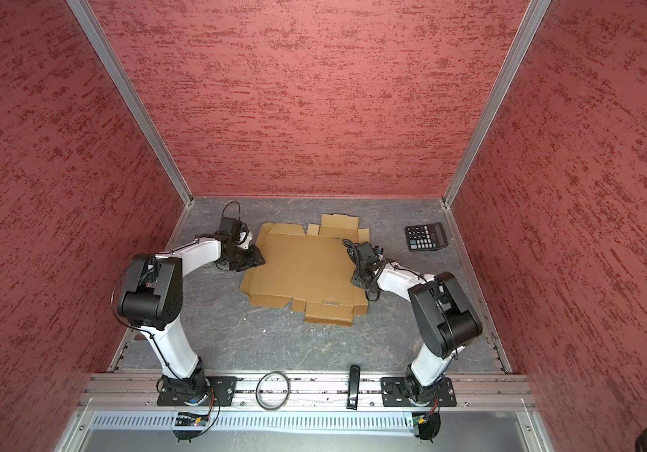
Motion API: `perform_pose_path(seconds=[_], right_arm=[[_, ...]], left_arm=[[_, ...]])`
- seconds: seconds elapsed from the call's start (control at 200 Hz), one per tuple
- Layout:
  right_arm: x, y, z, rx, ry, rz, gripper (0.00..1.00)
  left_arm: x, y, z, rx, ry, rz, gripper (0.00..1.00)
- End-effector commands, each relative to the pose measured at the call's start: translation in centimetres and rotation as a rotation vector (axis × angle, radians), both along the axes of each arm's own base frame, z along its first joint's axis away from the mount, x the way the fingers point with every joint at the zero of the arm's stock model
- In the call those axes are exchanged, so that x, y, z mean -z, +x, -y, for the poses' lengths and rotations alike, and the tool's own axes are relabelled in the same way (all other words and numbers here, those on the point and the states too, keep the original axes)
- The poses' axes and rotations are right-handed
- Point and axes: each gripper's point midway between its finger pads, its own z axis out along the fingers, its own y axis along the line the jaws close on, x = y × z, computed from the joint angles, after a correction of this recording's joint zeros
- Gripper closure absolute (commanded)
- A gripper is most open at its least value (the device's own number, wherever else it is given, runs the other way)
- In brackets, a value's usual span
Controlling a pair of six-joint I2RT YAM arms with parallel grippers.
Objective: Fold the paper box
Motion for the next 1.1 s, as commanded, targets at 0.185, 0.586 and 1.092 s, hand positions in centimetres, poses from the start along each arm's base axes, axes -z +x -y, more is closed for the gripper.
perform_pose_path(seconds=[0.185, 0.586, 1.092], right_arm=[[0.4, -2.2, 2.0, 0.01, -0.112, -0.105, 0.55], [-6.6, -1.4, 5.0, 0.038, -0.216, 0.035, 0.32], [-12.4, 0.7, 3.6, -0.049, -0.088, 0.251, 0.25]], left_arm=[[0.4, 0.7, -0.4, -0.064, 0.01, -0.017, 0.72], [-0.3, -0.3, -0.5, -0.247, -0.039, -0.016, 1.0], [-1.3, -7.7, -0.4, -0.81, 0.105, -0.028, 1.0]])
